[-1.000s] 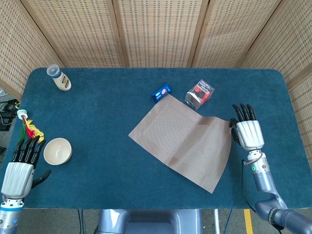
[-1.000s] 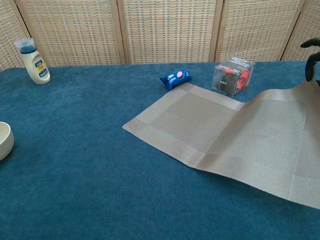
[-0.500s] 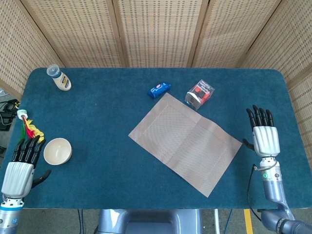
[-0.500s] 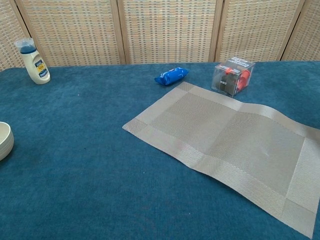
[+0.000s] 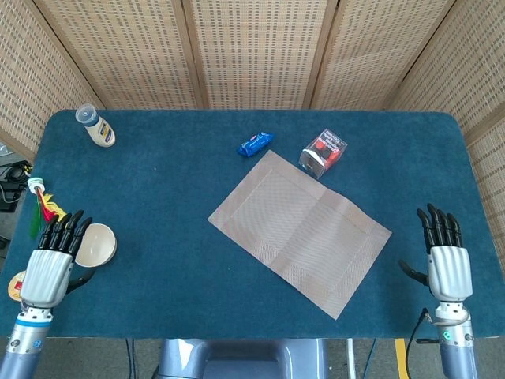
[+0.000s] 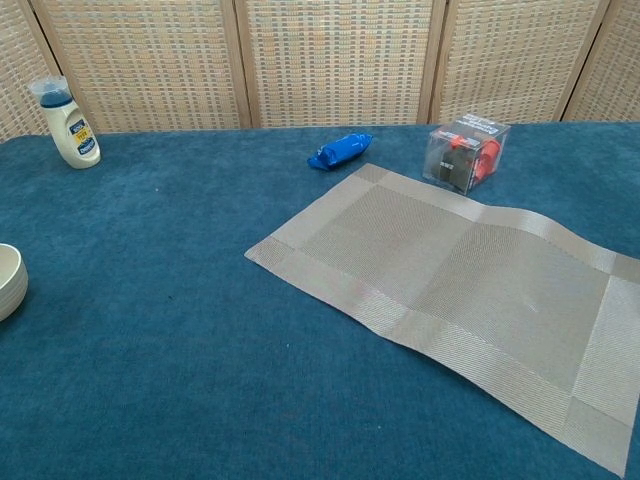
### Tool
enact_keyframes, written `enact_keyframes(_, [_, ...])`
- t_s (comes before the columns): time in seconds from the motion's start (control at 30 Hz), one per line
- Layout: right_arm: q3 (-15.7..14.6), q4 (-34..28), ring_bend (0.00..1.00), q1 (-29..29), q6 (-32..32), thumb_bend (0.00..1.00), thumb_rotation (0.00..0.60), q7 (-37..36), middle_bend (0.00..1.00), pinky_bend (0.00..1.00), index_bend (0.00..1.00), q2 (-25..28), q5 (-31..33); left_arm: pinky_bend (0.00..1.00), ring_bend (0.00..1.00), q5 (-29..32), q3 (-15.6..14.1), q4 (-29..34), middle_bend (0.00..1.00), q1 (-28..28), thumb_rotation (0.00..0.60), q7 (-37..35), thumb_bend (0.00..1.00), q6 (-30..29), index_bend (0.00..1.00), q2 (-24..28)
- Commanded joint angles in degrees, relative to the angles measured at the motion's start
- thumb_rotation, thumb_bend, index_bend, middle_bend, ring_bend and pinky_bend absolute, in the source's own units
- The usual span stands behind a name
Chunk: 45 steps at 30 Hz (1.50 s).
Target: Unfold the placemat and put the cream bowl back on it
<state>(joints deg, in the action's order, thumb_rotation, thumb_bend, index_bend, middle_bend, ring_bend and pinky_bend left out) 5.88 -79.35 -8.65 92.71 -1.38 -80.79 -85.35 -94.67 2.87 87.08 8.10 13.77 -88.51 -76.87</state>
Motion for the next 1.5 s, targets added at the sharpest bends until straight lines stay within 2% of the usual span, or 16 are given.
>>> enact_keyframes(0.03, [-0.9,0.1,0.0,0.9,0.4,0.2,0.6,-1.3,0.0,0.0,0.03,0.1,-0.8,0.0,0.0,0.9,0.5,0.8,0.0,1.3,0.6,1.2,0.15,2.0,0.04,-0.1])
enact_keyframes(0.13, [-0.9,0.5,0.0,0.9,-0.1,0.2,0.6,-2.1,0.0,0.0,0.03,0.4,-1.1,0.0,0.0,1.9,1.4,1.4,0.0,3.1,0.6,3.3,0.15,4.7,0.04,-0.5])
enact_keyframes(0.23, [-0.4,0.5,0.0,1.0,-0.1,0.2,0.6,-3.0,0.0,0.0,0.03,0.7,-0.7,0.0,0.0,2.9,2.7,1.9,0.0,5.5,0.6,5.9,0.09,7.9,0.04,-1.0])
enact_keyframes(0.43, [0.1,0.3,0.0,1.1,-0.4,0.2,0.6,-4.8,0.0,0.0,0.03,1.5,-0.9,0.0,0.0,6.8,7.3,2.1,0.0,12.7,0.6,11.8,0.07,15.7,0.07,-4.0])
enact_keyframes(0.67, [0.4,-0.1,0.0,1.4,-0.5,0.2,0.6,-5.9,0.0,0.0,0.03,2.1,-1.0,0.0,0.0,15.0,12.5,-0.3,0.0,22.0,0.6,21.1,0.05,26.2,0.07,-8.8])
enact_keyframes(0.8, [1.0,0.1,0.0,1.4,-1.1,0.2,0.6,-7.0,0.0,0.0,0.03,2.4,-0.3,0.0,0.0,21.1,14.3,-3.1,0.0,26.7,0.6,26.3,0.05,30.9,0.07,-12.6])
enact_keyframes(1.07, [1.4,-0.1,0.0,1.5,-1.4,0.2,0.6,-8.9,0.0,0.0,0.04,2.9,-0.4,0.0,0.0,28.1,14.7,-10.8,0.0,34.0,0.6,32.7,0.05,34.8,0.07,-20.0])
enact_keyframes(1.5, [2.1,-0.2,0.0,1.8,-1.6,0.2,0.6,-11.1,0.0,0.0,0.04,3.6,0.0,0.0,0.0,32.9,13.2,-21.4,0.0,40.3,0.6,35.5,0.05,37.2,0.07,-28.0])
